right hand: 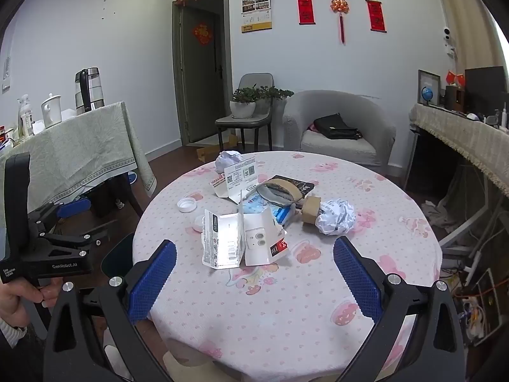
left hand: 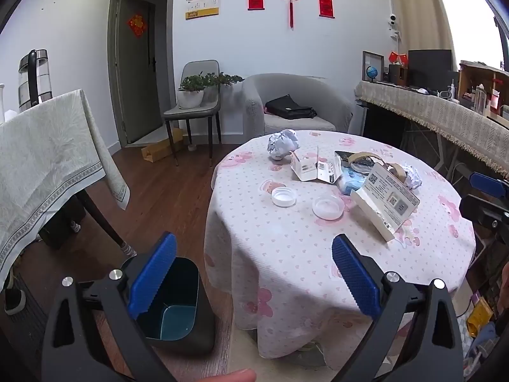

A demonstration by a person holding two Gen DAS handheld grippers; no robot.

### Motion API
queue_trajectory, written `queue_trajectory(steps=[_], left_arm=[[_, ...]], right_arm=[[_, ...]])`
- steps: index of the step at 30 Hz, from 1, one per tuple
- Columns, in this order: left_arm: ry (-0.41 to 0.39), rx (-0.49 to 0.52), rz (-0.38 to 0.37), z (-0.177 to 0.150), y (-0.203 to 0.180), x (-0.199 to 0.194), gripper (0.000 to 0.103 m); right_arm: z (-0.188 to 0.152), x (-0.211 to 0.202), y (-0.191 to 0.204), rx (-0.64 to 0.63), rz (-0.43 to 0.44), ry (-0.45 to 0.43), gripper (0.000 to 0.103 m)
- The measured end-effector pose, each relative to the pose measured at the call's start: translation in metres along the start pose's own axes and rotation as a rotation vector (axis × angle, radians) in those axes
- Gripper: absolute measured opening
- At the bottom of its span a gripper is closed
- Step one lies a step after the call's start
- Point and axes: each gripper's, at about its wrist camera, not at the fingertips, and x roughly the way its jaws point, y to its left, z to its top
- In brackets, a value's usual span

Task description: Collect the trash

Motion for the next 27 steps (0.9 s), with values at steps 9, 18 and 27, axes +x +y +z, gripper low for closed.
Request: queue_trajectory(steps=[9, 18, 27], left_arm=[[0.006, -0.007, -0.008, 0.0003, 0.0028, 0.0027, 0.099], [0.000, -0.016, 0.004, 0.0012, 0.0058, -0.0002, 0.099], [-0.009, -0.022, 0.020, 0.0028, 0.0066, -0.0025, 0.099]], right_arm=[[0.0003, 0.0013, 0.0022, -0.007, -0.003, 0.002, 0.100], [0.0003, 0.0019, 0.0030, -0.009, -0.003, 0.002, 0.100], [0.0003, 0.0023, 0.0036, -0.011, -0.004, 0.003, 0.100]])
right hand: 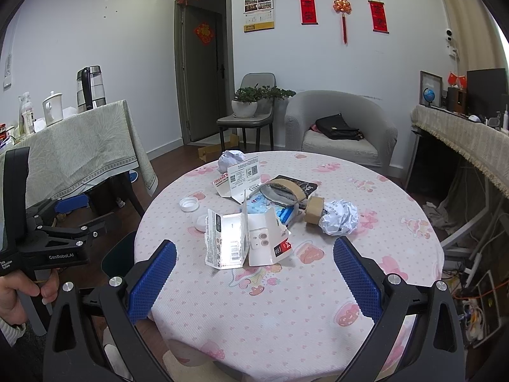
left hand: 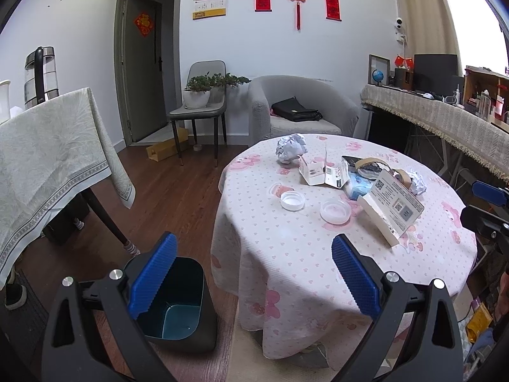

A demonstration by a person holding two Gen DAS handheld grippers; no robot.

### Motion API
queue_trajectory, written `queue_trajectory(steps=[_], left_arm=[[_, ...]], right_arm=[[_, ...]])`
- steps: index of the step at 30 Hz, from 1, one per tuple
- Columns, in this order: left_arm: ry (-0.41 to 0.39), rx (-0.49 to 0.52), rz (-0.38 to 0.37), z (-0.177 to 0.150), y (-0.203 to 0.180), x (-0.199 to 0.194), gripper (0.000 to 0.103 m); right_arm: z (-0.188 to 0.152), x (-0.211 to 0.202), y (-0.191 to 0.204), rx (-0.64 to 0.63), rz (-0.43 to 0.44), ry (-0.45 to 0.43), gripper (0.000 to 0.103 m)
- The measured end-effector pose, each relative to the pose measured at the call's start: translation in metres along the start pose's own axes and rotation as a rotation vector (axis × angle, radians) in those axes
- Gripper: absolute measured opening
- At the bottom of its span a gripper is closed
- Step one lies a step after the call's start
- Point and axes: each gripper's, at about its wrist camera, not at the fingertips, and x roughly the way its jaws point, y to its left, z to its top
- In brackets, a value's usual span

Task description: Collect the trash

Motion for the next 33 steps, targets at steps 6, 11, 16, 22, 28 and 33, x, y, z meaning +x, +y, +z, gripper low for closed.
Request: queue_trajectory(steps=[6, 11, 16, 22, 28, 33], left_arm=[[0.003, -0.003, -0.016, 0.0003, 0.0007, -0.0013, 0.099], [0.010, 0.012, -0.024, -0.0002, -0.0009, -0.0018, 0.099], [0.003, 0.017, -0.014, 0.0001, -0.0013, -0.0033, 0.099], [-0.002, 0.027, -0.012, -0.0009, -0.0037, -0.0045, 0.099], [0.004, 0.022, -0.018, -0.0006, -0.0030, -0.0039, 0.099], [0.012, 0.016, -0.022, -0.0007, -0.0027, -0.0023, 0.099]], right_arm=[[-0.0002, 0.0000, 0.0003, 0.001, 0.001, -0.001, 0.100], [-0.0004, 0.0003, 0.0006, 0.000, 0.000, 0.000, 0.100], [-0.0004, 0.0009, 0.0010, -0.001, 0.001, 0.000, 0.100], [-0.0004, 0.0016, 0.0015, -0.001, 0.001, 0.000, 0.100], [-0.0003, 0.0016, 0.0013, -0.001, 0.000, 0.000, 0.100], [-0.0004, 0.0020, 0.0016, -0.002, 0.000, 0.001, 0.100]])
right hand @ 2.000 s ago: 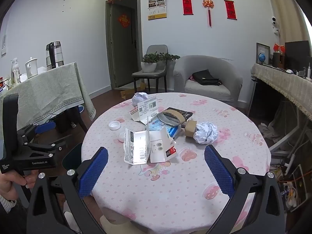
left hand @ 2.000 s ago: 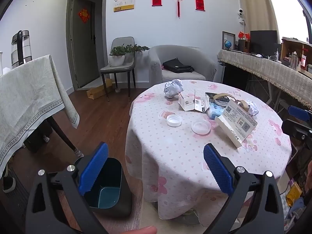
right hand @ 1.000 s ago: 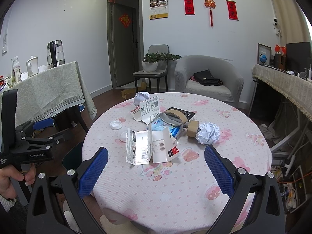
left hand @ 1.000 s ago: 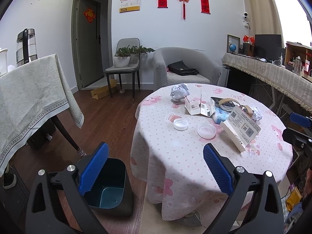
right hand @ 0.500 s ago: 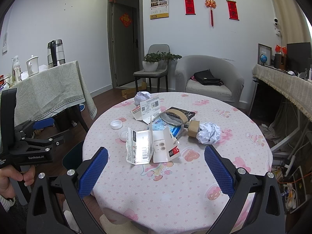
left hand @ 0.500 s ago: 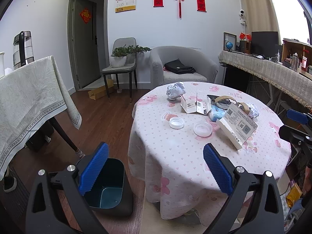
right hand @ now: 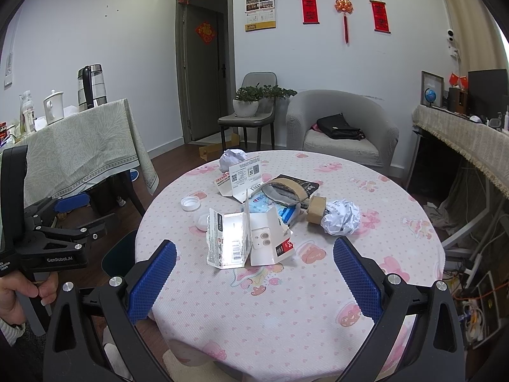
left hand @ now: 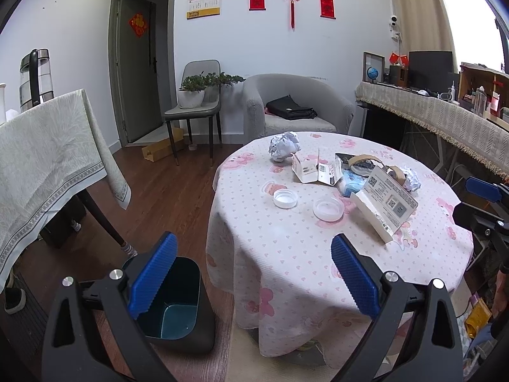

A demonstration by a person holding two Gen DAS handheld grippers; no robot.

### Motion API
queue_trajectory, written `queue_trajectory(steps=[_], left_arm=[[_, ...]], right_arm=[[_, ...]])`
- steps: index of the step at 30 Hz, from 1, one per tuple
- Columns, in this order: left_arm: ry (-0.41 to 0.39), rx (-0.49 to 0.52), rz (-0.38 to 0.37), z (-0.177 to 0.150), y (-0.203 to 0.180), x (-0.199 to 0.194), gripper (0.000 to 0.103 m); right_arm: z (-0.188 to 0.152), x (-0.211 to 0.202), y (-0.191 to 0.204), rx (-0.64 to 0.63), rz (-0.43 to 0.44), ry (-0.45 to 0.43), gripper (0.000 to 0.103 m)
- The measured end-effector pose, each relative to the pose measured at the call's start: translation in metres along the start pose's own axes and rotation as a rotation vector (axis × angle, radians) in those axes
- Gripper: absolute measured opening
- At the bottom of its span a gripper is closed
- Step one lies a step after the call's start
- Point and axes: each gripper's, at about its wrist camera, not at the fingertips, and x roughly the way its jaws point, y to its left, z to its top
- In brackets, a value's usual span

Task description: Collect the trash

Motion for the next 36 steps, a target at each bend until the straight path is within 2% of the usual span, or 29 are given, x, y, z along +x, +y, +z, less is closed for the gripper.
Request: queue_trajectory(steps=[30, 36], left_arm=[[0.003, 0.000, -0.011, -0.0002, 0.0004, -0.0010, 0.096], [0.013, 0.003, -0.023, -0.0016, -0.0006, 0.0006, 0.089]], right_arm=[[-0.0005, 0.0013, 0.0013, -0.001, -0.001, 0.003, 0.100], [-0.0028, 0.0028, 0.0016, 0.012, 0.005, 0.008, 0.100]])
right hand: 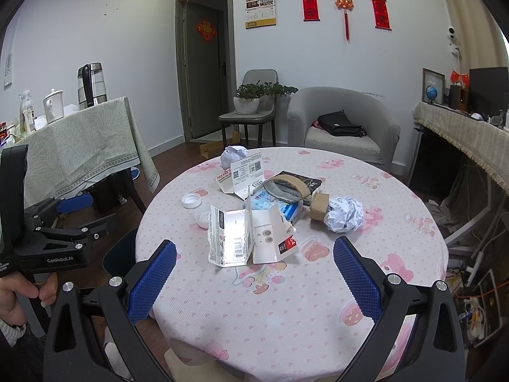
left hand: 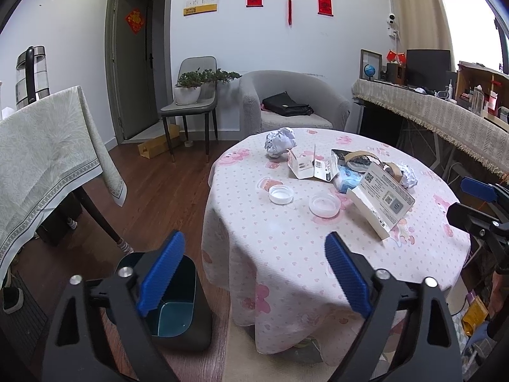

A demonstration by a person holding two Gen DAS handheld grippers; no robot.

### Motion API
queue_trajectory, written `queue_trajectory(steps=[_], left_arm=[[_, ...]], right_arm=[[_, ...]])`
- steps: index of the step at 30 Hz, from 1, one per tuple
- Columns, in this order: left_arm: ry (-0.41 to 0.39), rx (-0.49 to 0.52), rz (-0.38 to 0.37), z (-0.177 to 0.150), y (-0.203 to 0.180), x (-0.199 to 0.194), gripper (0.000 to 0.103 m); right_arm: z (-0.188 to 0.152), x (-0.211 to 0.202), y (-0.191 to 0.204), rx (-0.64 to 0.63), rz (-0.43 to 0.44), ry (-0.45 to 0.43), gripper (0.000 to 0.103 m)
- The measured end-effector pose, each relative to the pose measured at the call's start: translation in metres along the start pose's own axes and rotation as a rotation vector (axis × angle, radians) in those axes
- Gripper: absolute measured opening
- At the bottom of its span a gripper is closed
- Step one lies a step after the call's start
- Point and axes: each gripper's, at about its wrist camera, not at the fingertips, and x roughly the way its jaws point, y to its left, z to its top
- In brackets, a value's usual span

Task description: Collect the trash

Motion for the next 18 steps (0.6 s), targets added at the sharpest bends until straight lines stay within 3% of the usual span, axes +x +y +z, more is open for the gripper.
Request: queue_trajectory(steps=[10, 18], left_arm=[[-0.005, 0.031, -0.043, 0.004, -0.007, 0.001, 0.087], [0.036, 0.038, -0.074, 0.011, -0.007, 0.018, 0.073]], right_arm=[[-0.004, 0.013, -0.010, 0.049, 0.040, 0.050, 0.098], [0.002, 0.026, -0.009, 0.037, 0.049, 0.088, 0.077]])
